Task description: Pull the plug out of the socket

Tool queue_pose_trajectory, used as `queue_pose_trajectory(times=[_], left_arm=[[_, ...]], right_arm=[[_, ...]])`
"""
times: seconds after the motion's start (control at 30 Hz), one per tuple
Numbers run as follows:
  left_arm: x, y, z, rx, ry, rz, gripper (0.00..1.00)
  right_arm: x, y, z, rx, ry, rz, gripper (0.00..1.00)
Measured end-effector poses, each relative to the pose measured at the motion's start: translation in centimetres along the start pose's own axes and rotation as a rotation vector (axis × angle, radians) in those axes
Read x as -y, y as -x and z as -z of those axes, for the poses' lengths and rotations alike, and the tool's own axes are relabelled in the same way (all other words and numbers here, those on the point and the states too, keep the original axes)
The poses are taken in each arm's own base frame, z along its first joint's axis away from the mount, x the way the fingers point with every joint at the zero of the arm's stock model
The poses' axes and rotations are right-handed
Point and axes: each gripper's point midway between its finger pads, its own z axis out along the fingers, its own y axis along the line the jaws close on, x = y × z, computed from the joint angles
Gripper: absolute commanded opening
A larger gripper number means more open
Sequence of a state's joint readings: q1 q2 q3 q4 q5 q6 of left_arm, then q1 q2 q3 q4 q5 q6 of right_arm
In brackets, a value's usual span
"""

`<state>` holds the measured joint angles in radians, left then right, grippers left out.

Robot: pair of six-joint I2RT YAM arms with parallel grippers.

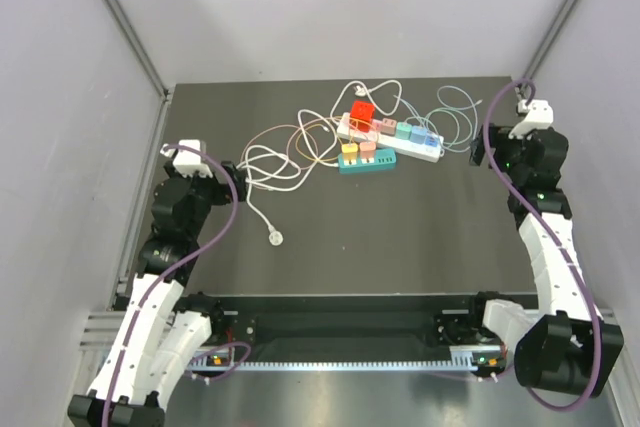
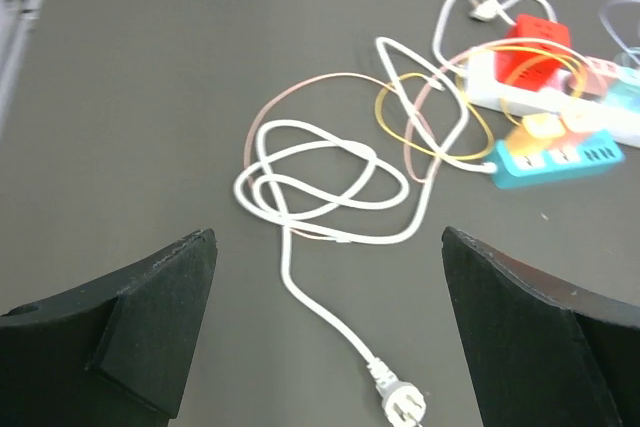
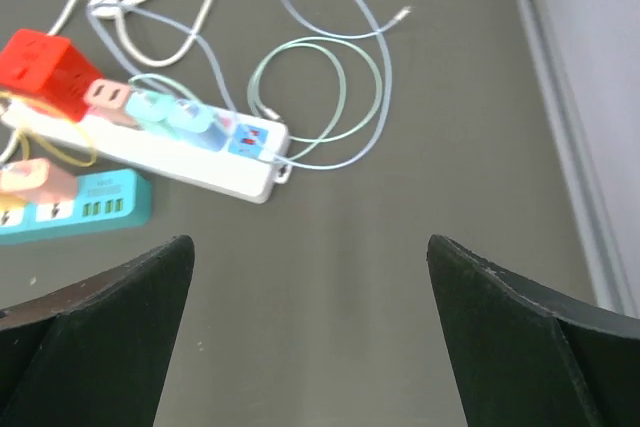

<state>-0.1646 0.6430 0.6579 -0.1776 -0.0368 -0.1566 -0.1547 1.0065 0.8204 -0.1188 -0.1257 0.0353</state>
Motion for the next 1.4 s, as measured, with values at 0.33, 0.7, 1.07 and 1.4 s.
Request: queue_pose_trajectory(times=[0.33,0.7,1.07,1.4], left_arm=[[6.3,-1.2,0.0,-0.015,-0.358,-0.026,0.99],[10.4,-5.5,-6.2,-0.265,-0.590,0.002,0.92],[19.1,-12.4,-12.5,-0.451,-0.820,-0.200,0.78],[21.0,-14.1,-20.1,-0.386,-0.891,-0.373,0.73]], right_arm=[[-10.8,-1.0,3.2,0.061,0.671,0.339,1.00],[-14.5,-6.2,7.5,0.024,1.073,0.476,1.00],[-14.9,-7.2,8.9,0.020,1.131,0.502,1.00],[-15.0,-6.9,9.4,0.045,1.143,0.517,1.00]])
